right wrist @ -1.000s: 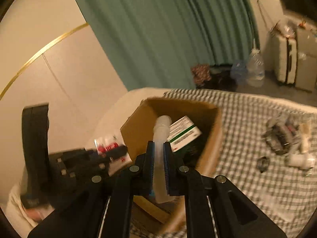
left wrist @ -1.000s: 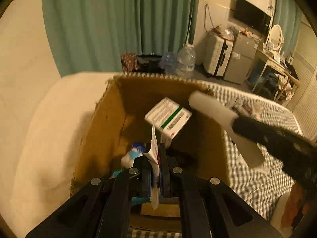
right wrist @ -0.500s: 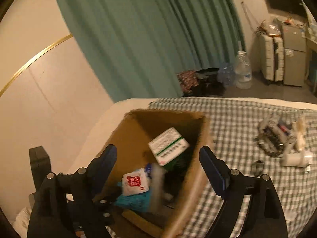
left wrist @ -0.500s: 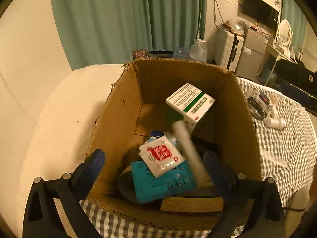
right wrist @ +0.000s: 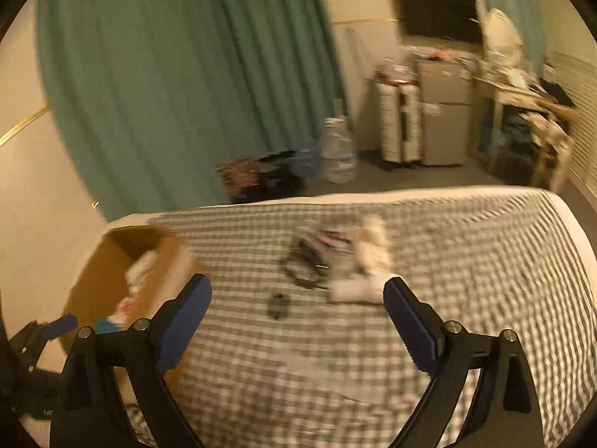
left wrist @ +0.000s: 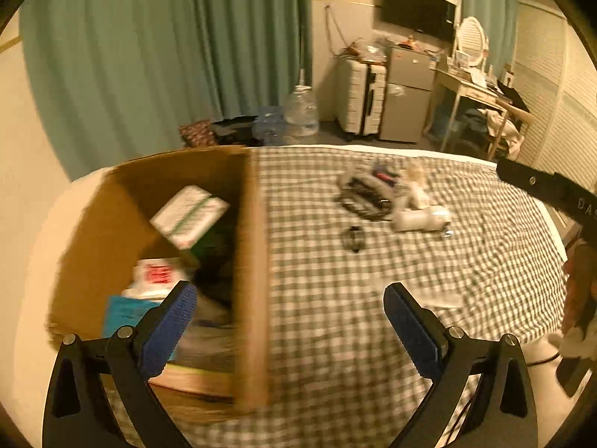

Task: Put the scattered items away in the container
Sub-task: 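Grasp the black hair tie with the left tool while the right grasps the white bottle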

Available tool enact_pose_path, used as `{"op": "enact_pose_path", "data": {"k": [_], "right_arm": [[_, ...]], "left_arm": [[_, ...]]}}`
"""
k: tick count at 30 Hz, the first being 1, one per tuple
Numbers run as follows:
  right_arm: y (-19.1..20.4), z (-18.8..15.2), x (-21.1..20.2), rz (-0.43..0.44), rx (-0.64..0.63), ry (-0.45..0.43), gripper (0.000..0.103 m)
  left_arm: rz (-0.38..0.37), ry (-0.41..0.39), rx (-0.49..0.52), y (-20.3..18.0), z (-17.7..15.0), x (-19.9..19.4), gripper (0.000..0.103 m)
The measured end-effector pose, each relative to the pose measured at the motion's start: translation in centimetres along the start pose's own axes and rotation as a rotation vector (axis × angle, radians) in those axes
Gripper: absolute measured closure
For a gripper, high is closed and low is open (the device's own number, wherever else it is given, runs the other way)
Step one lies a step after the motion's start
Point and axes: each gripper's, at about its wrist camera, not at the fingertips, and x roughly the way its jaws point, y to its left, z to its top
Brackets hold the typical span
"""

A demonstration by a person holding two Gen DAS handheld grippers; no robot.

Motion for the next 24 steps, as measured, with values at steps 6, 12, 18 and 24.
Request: {"op": "enact_pose_path", "data": {"k": [6, 12, 18, 24], "right_arm": [[-5.3, -1.4, 0.6, -0.063, 0.051, -0.033, 0.005], [-6.9, -2.6, 2.8, -0.066, 0.008, -0.047, 0.004], [-7.4, -3.6, 5.7, -0.042, -0.062, -0.006, 0.004], [-7.6, -3.9, 9.2, 0.019, -0.049, 0.042, 0.004]], "left_arm": [[0.011, 0.028, 0.035, -6.0, 0.5, 4.6, 0.000], [0.037, 0.080, 0.057, -8.5, 0.7, 8.9, 0.000], [0.042, 0.121, 0.031, -9.1, 0.8, 13.5, 0.000], [0.070, 0.161, 0.033, -9.0, 0.9, 18.2, 0.000]]}}
